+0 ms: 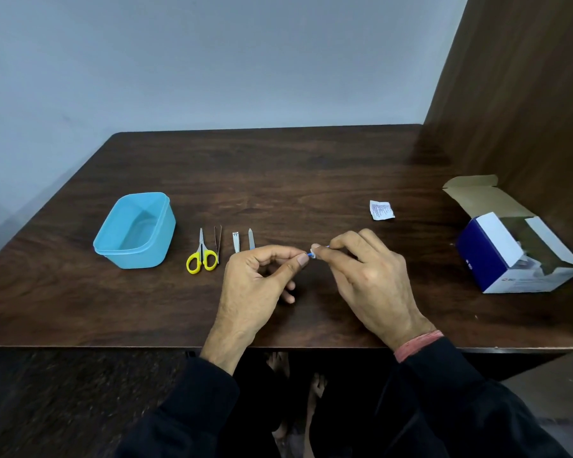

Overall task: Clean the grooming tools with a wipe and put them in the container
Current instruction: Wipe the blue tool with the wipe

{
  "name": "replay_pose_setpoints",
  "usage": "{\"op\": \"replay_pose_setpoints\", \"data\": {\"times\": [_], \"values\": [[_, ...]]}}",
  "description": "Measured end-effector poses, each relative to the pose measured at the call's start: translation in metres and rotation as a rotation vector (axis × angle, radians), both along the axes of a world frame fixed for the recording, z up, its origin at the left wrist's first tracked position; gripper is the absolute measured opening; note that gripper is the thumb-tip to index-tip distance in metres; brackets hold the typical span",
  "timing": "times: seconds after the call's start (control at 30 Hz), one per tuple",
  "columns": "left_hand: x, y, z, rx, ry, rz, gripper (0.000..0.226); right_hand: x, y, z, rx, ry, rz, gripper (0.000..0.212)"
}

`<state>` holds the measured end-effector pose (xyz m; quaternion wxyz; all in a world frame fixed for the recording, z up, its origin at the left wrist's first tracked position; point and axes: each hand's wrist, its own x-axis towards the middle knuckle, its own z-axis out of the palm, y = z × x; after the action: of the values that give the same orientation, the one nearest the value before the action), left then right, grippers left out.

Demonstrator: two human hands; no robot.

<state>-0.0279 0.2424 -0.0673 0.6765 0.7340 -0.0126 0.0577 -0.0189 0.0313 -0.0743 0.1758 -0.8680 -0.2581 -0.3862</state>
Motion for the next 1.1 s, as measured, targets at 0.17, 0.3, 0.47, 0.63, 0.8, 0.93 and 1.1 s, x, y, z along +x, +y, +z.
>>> {"op": "replay_pose_setpoints", "data": {"times": [0.17, 0.3, 0.47, 0.63, 0.8, 0.93, 1.1], "values": [[-0.0009, 0.0000, -0.0015, -0.004, 0.002, 0.027, 0.007, -0.0004, 0.0007, 0.0009, 0.007, 0.039, -0.051, 0.018], [-0.0015, -0.0027, -0.0013, 0.027, 0.005, -0.004, 0.010, -0.0005, -0.0006, -0.0007, -0.033, 0.030, 0.042, 0.020], [-0.0023, -0.0021, 0.0014, 0.020, 0.023, -0.028, 0.007, -0.0014, -0.0018, -0.0030, -0.027, -0.021, 0.077, 0.020], [-0.0023, -0.0023, 0.0024, -0.009, 0.051, -0.035, 0.005, -0.0022, -0.0025, -0.0033, -0.027, -0.054, 0.089, 0.021], [-0.0013, -0.0019, 0.0009, 0.011, 0.037, -0.029, 0.004, -0.0020, -0.0022, -0.0030, -0.056, -0.046, 0.059, 0.025], [-0.0011, 0.0004, 0.0005, 0.021, 0.022, -0.007, 0.006, 0.0011, -0.0024, -0.0043, -0.024, 0.002, -0.035, 0.027], [-0.0025, 0.0017, 0.0016, -0.018, 0.034, 0.024, 0.005, 0.0017, -0.0011, 0.0006, 0.023, 0.071, -0.142, 0.022]]}}
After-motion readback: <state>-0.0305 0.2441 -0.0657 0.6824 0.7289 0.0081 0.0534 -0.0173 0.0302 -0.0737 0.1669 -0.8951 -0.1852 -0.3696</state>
